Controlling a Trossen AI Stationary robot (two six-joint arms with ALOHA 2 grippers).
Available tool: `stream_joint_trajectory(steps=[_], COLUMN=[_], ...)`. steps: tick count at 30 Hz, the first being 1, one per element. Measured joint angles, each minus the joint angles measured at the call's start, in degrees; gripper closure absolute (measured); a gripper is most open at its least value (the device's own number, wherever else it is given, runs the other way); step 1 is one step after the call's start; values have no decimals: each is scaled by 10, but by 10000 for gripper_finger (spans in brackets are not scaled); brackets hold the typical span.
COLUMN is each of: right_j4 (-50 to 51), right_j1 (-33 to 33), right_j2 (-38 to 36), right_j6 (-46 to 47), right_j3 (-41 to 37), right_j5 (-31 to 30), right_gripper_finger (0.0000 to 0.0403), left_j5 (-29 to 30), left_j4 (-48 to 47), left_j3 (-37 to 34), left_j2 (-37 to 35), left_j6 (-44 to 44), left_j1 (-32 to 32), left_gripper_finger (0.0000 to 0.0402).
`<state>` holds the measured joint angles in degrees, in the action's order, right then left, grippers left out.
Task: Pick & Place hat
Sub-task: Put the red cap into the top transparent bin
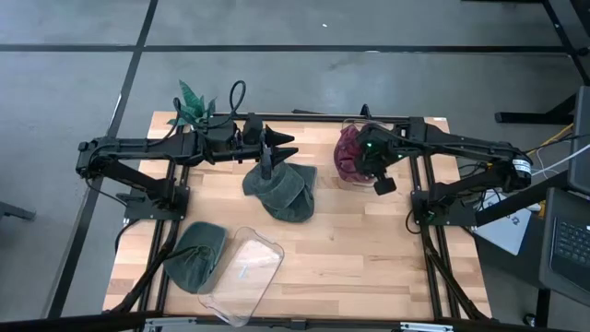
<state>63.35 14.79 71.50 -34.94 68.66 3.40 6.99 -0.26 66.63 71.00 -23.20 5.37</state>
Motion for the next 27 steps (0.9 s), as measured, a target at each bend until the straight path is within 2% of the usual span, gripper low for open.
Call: stream_joint_trajectory(steps=[8,17,21,27], right_j4=[75,-37,-32,-23], right_j1=[0,0,0,0], right_j2=[0,3,13,16], right_j6=[0,0,2,29], right_j3=[0,0,0,-1], right_j5=[69,67,68,68], right_gripper_finger=[393,391,394,353], left_j5=[0,0,0,0], left_j4=[0,0,0,0], left_j3=[0,0,0,0], left_j2=[0,0,0,0], left_j6=[0,0,0,0], left_j1=[0,0,0,0], left_gripper_finger=[192,192,192,192])
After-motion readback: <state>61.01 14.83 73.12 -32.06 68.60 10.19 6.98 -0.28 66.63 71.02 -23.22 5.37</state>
